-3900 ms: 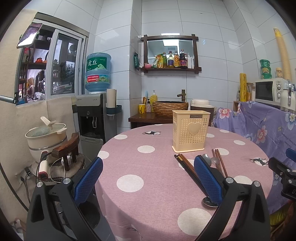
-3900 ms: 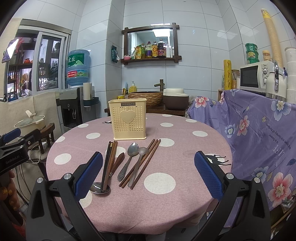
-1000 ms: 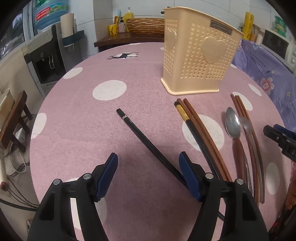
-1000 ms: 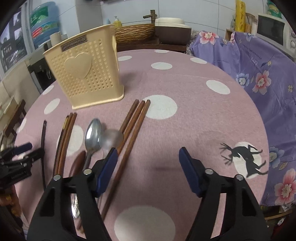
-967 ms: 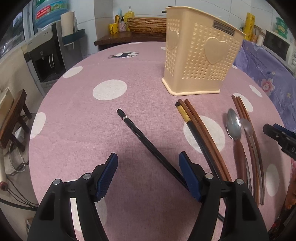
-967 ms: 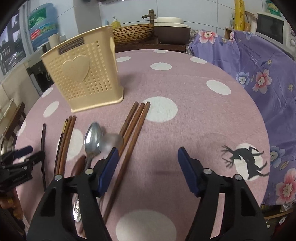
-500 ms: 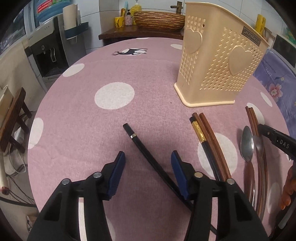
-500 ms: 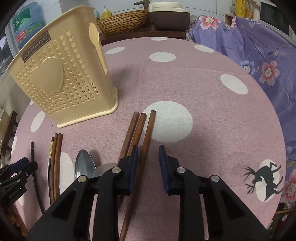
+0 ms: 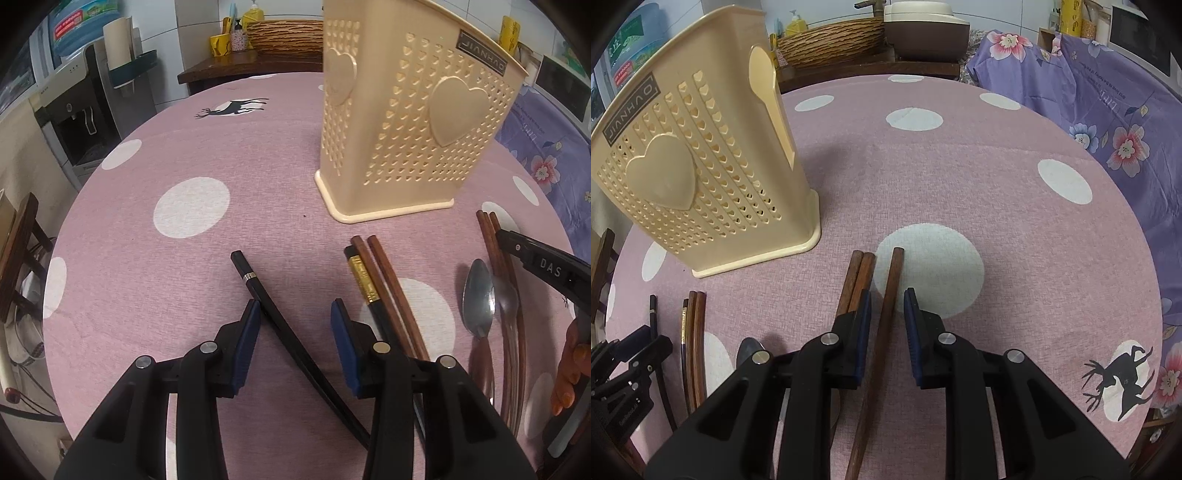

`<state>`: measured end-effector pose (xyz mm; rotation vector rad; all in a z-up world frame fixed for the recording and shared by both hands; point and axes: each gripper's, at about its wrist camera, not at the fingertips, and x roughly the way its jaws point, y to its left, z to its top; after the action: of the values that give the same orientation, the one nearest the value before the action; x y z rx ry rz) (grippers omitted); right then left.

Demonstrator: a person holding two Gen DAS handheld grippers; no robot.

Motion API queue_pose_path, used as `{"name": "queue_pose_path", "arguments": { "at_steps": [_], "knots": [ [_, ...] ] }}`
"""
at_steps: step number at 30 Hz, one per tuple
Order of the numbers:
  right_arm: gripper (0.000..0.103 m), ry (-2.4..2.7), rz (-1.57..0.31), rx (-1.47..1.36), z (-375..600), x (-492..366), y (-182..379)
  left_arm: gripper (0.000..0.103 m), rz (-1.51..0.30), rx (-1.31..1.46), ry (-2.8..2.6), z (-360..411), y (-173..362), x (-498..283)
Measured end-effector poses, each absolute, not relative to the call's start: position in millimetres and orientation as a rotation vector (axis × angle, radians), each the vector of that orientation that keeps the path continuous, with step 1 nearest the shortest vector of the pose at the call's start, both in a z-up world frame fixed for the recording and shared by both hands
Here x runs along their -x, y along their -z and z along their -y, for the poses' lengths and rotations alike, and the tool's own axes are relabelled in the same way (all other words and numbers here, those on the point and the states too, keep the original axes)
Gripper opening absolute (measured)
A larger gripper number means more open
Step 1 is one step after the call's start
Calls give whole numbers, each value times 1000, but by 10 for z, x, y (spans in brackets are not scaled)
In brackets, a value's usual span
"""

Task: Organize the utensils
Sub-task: 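Grasp the black chopstick with the left tool while the right grasps brown chopsticks, then lift both held chopsticks and lower them into the beige basket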

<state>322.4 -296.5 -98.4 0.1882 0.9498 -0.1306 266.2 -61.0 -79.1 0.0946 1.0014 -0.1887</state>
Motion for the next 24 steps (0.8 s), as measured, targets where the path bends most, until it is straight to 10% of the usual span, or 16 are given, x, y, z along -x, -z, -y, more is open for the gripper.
{"name": "queue_pose_path", "arguments": {
  "at_steps": [4,24],
  "knots": [
    [9,129,-944,-217,3008,-3248,986,17,-992,-96,198,676,785,-2683],
    [8,57,-839,-314,3185,-3123,766,8,-931,-25,230,640,620,-2853]
  ]
}}
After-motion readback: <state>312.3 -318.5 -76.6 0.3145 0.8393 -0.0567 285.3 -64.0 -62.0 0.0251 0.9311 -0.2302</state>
